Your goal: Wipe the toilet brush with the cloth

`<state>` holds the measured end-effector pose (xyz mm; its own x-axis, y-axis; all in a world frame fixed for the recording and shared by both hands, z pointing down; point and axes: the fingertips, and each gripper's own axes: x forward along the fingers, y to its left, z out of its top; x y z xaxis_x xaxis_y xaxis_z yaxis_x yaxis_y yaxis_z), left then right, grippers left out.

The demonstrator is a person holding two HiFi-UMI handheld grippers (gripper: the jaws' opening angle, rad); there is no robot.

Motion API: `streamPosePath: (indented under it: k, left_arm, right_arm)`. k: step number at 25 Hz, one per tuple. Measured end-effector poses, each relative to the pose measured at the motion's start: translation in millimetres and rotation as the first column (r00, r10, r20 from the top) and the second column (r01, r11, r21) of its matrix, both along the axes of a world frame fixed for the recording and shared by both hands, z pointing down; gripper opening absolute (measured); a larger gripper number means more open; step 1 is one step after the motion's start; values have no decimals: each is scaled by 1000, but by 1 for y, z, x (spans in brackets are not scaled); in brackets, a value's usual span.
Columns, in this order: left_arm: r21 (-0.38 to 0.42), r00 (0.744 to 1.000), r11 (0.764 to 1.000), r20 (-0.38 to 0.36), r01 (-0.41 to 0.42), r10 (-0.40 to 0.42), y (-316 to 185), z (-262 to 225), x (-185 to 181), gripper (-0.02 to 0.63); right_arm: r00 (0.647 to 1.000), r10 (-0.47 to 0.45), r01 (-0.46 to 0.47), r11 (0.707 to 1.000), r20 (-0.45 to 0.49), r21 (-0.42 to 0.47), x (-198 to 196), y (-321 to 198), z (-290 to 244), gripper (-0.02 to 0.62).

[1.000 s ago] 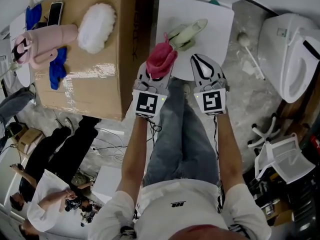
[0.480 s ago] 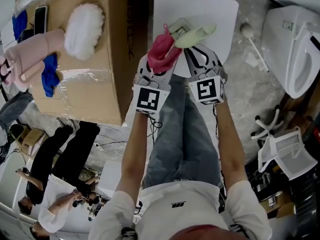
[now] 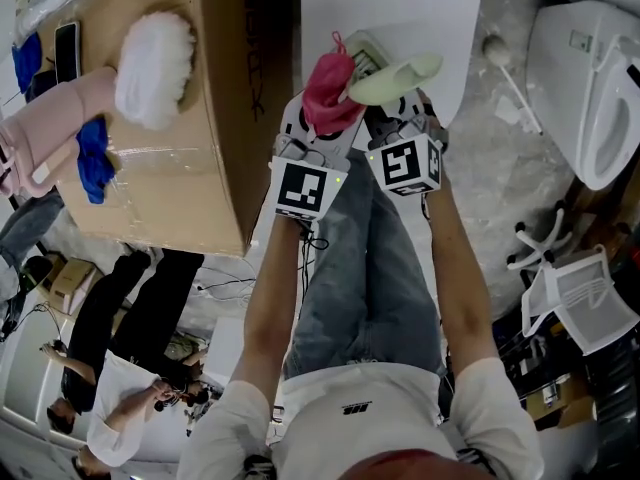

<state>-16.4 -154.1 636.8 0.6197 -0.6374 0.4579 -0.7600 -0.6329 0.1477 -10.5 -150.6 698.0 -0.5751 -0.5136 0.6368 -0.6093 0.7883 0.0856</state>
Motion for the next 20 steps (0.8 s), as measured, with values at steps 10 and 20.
streamPosePath:
  k: [10,20]
  left_arm:
    - [-2,1000,1000,9,-10,10,-16,15,8,169]
    - [3,998,999,40,-41,41,-22,30,18,118]
  right_arm:
    - [1000,8,-8,1000,-14,-23,-3,-3,20,81]
    - [999,-24,24,1000,-24,-2,-3,-4,23,69]
